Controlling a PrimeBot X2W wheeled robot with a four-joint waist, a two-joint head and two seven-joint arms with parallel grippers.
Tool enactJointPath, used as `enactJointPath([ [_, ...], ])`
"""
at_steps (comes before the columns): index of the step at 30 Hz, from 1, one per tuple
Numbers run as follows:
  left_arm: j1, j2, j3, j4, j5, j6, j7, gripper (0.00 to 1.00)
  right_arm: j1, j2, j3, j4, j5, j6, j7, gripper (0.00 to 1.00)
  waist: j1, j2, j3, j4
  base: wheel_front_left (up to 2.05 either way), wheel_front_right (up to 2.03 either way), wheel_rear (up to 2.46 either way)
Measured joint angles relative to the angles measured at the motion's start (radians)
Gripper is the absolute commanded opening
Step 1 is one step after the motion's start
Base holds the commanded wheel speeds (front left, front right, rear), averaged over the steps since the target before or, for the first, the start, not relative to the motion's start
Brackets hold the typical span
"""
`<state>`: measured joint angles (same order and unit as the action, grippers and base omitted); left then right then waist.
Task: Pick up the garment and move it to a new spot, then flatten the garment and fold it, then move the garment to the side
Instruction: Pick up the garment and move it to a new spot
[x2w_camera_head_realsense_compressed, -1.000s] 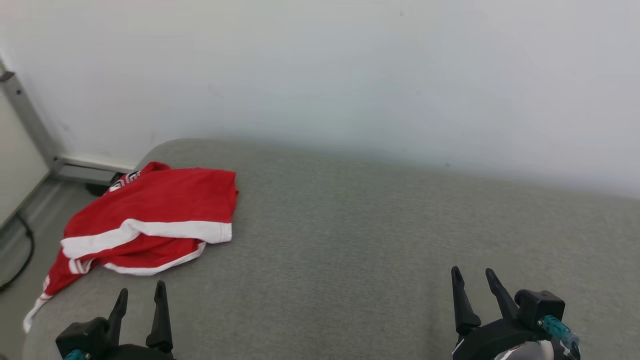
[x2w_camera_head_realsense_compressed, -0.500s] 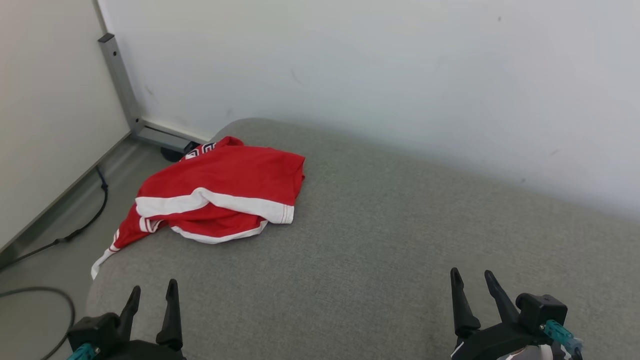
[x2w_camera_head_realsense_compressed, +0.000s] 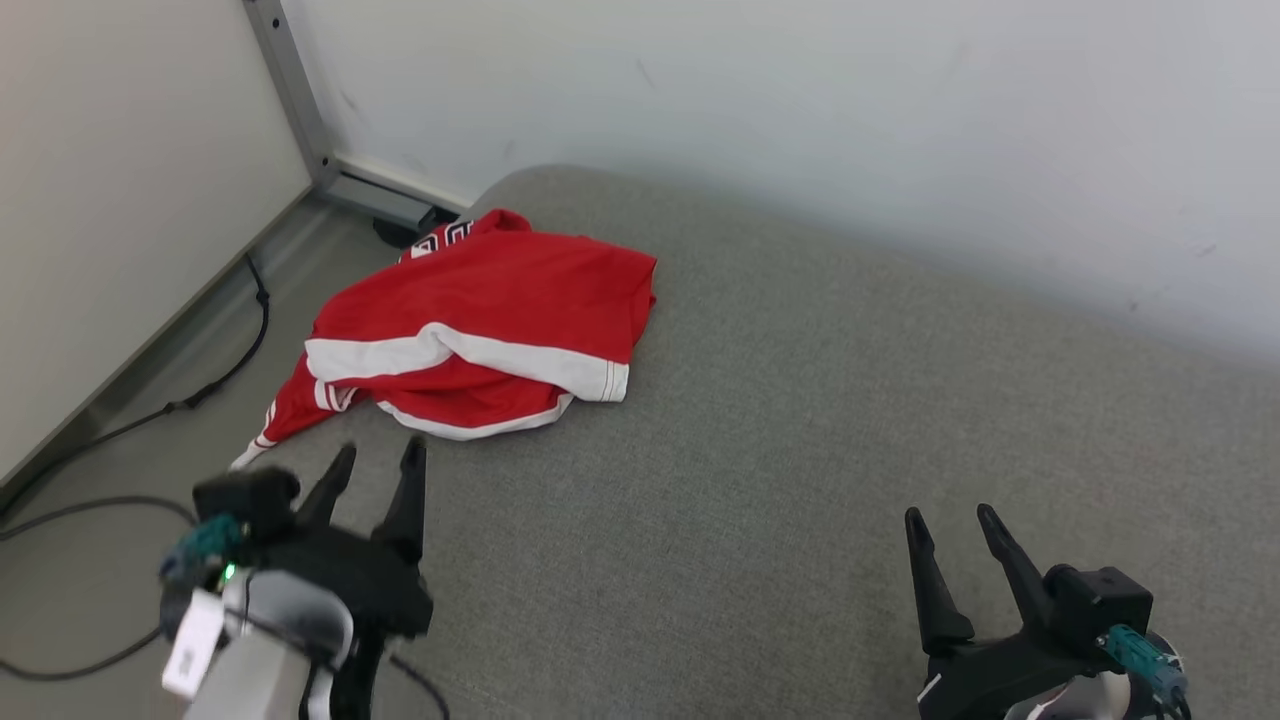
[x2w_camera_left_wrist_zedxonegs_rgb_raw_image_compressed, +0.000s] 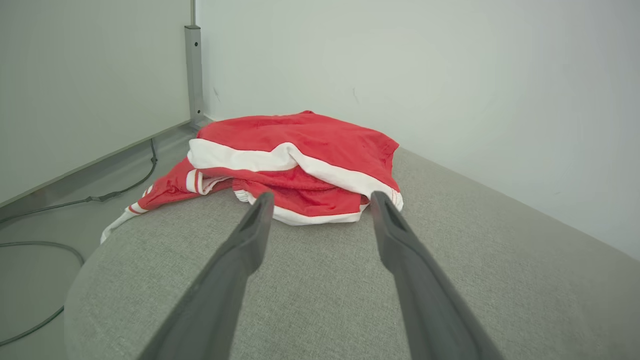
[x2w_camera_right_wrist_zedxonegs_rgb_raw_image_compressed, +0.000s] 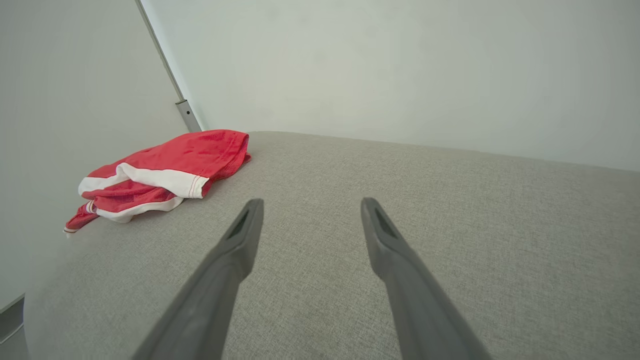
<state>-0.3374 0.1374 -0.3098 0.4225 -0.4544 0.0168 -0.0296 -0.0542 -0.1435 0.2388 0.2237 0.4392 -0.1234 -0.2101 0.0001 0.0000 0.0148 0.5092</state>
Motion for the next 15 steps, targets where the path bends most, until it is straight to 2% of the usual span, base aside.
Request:
enactJointPath([
  [5, -0.153, -0.029, 0.022, 0.080, -0.019, 0.014, 0.081, 1.00, 0.025, -0.039, 0.013, -0.088, -0.039, 0.000, 0.028, 1.00, 0.0001, 0.0000, 0.062, 0.005, 0.00, 0.00, 0.00],
  [9, -0.214, -0.016, 0.065, 0.136, -0.038, 0.036, 0.129, 1.00, 0.027, -0.069, 0.035, -0.177, -0.084, -0.001, 0.067, 1.00, 0.0001, 0.0000, 0.116, -0.005, 0.00, 0.00, 0.00],
  [15, -0.270, -0.002, 0.096, 0.204, -0.072, 0.038, 0.183, 1.00, 0.032, -0.109, 0.045, -0.322, -0.141, -0.001, 0.121, 1.00, 0.0002, 0.0001, 0.190, -0.053, 0.00, 0.00, 0.00],
])
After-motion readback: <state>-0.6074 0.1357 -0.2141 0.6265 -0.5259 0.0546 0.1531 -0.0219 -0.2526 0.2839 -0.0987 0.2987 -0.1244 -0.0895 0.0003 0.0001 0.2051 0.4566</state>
